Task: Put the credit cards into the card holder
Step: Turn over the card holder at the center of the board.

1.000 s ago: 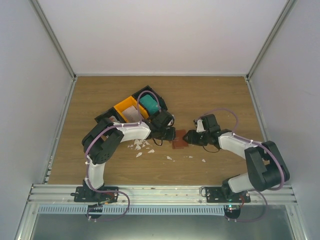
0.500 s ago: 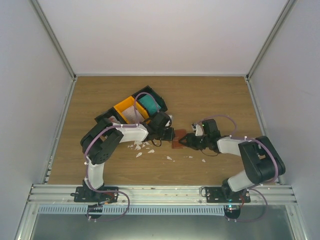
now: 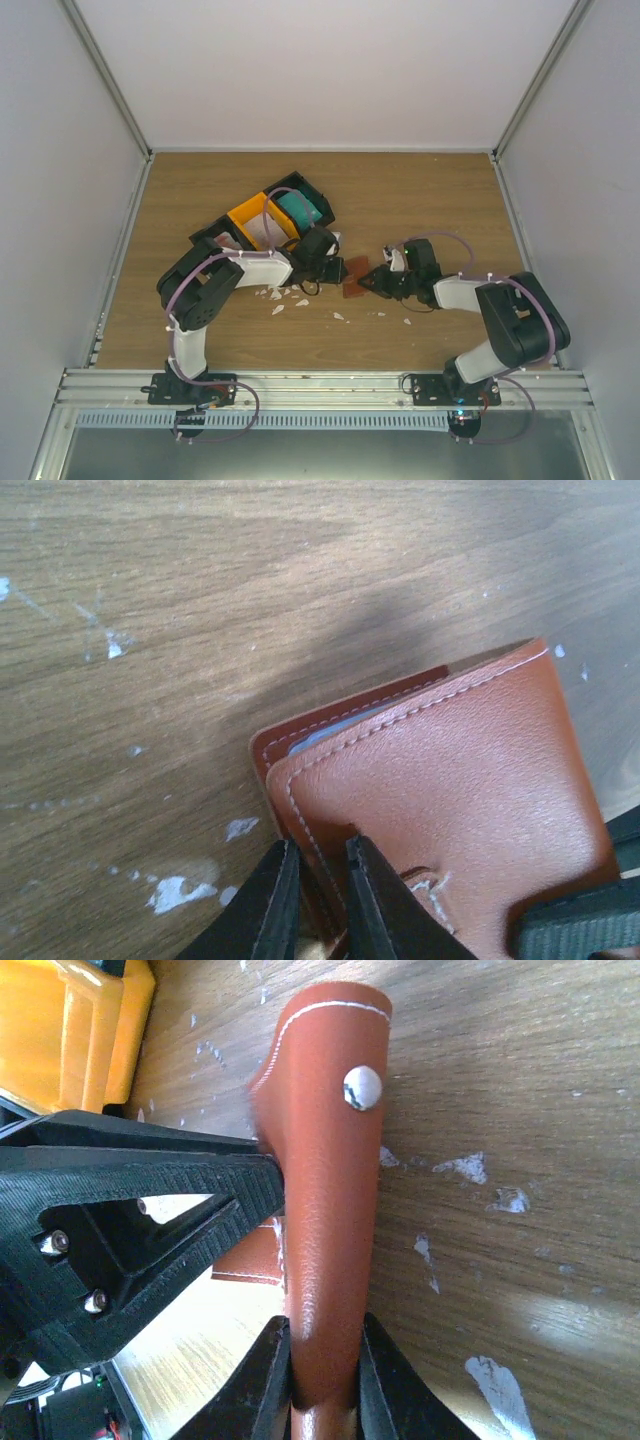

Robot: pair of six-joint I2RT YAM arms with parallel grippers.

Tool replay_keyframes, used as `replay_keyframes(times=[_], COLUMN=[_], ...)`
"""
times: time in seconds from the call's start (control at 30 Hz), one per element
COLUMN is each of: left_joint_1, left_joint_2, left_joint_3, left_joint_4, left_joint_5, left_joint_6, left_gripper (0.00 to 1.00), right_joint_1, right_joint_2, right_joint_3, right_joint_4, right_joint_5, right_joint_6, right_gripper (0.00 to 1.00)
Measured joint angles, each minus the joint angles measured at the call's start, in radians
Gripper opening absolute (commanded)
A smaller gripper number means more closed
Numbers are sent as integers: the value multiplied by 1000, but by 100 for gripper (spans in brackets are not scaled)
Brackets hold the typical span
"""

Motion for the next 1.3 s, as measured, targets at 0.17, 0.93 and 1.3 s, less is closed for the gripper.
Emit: replay_keyframes(times=[0.17, 0.93, 1.3], left_joint_1=[2, 42, 136], left_joint_2=[-32, -582, -669], left_joint_3=[-13, 37, 8], left_joint_4=[-34, -320, -386], left_joint_5=[-7, -146, -156], left_joint_6=[16, 35, 26], left_gripper=[43, 69, 70], right_joint_1=[1, 85, 468], right_joint_2=[-30, -148, 228], right_joint_3=[18, 516, 680], right_joint_4=[-68, -987, -1231], right_joint_5=[24, 950, 1176], right_joint_6=[-34, -255, -106], right_gripper=[1, 0, 16])
